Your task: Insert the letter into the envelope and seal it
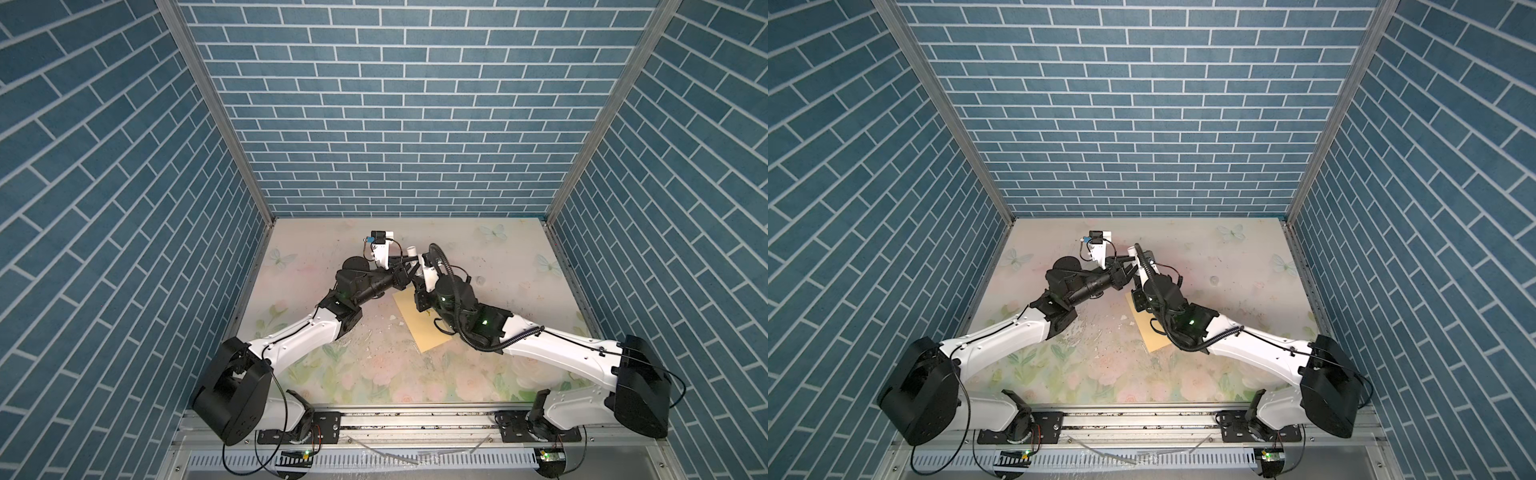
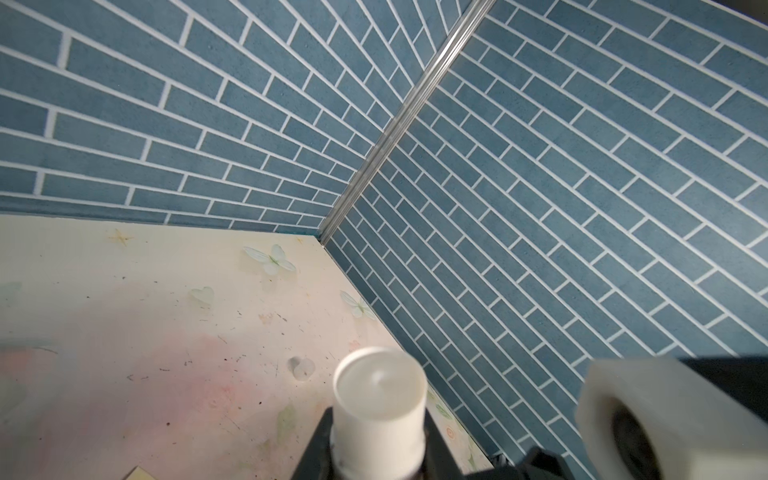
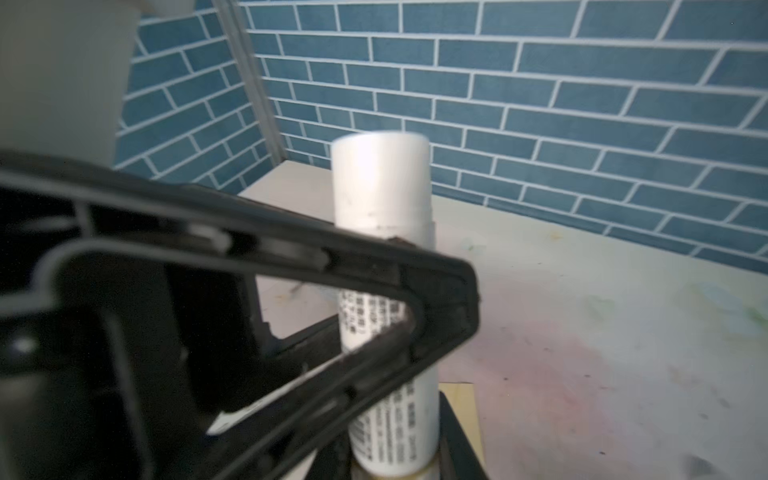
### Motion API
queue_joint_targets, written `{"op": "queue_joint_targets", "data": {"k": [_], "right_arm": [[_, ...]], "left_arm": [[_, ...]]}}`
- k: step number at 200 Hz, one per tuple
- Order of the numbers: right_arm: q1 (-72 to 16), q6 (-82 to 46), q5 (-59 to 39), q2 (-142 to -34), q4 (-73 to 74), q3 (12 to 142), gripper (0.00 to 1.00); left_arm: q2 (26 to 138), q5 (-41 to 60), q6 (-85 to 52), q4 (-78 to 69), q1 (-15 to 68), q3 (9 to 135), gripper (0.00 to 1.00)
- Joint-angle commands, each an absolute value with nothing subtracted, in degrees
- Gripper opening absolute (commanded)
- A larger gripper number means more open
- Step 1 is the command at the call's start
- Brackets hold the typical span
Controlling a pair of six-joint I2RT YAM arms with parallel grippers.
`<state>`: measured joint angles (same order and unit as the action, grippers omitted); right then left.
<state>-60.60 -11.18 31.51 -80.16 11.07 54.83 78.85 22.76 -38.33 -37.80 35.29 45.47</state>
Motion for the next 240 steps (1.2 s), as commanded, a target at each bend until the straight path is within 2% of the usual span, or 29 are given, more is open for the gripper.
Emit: {"op": "queue_joint_targets", "data": {"k": [1, 14, 20, 47, 60, 85, 109, 141, 192, 240], "right_arm": [[-60.0, -2.9, 51.8, -81.1, 12.9, 57.9, 0.0], [-60.0, -3.1, 49.7, -80.2, 13.9, 57.0, 0.0], [-60.0, -3.0, 48.5, -79.7, 14.4, 56.3, 0.04], [-59.3, -2.9, 37.5, -75.1, 15.7, 52.5, 0.39], [-58.4, -3.2, 29.7, -72.4, 15.2, 50.5, 0.52], [-55.6, -5.1, 15.7, -67.1, 12.7, 47.2, 0.62], [-53.0, -6.5, 6.3, -62.2, 9.6, 44.7, 0.65], [-51.2, -7.5, -1.0, -56.9, 6.9, 43.4, 0.71], [-50.9, -9.2, -4.7, -56.4, 2.9, 46.1, 0.75], [-50.9, -13.3, -6.4, -60.2, 1.1, 49.7, 0.76]], "left_arm": [[79.5, 22.7, -36.9, -32.7, 36.2, 45.3, 0.0], [79.4, 22.4, -36.4, -32.3, 36.2, 45.3, 0.0], [79.3, 22.2, -36.1, -32.1, 36.3, 45.3, 0.0], [78.4, 21.6, -33.5, -30.1, 36.2, 45.5, 0.0], [77.6, 21.3, -31.2, -28.6, 36.2, 45.8, 0.0], [75.7, 21.0, -25.1, -25.0, 36.2, 46.2, 0.0], [73.7, 20.0, -17.3, -21.8, 36.2, 45.8, 0.0], [71.5, 19.0, -5.9, -22.7, 36.3, 42.8, 0.0], [69.3, 20.0, 9.3, -35.3, 36.9, 34.2, 0.0], [69.2, 19.8, 16.6, -38.2, 38.4, 31.7, 0.0]]}}
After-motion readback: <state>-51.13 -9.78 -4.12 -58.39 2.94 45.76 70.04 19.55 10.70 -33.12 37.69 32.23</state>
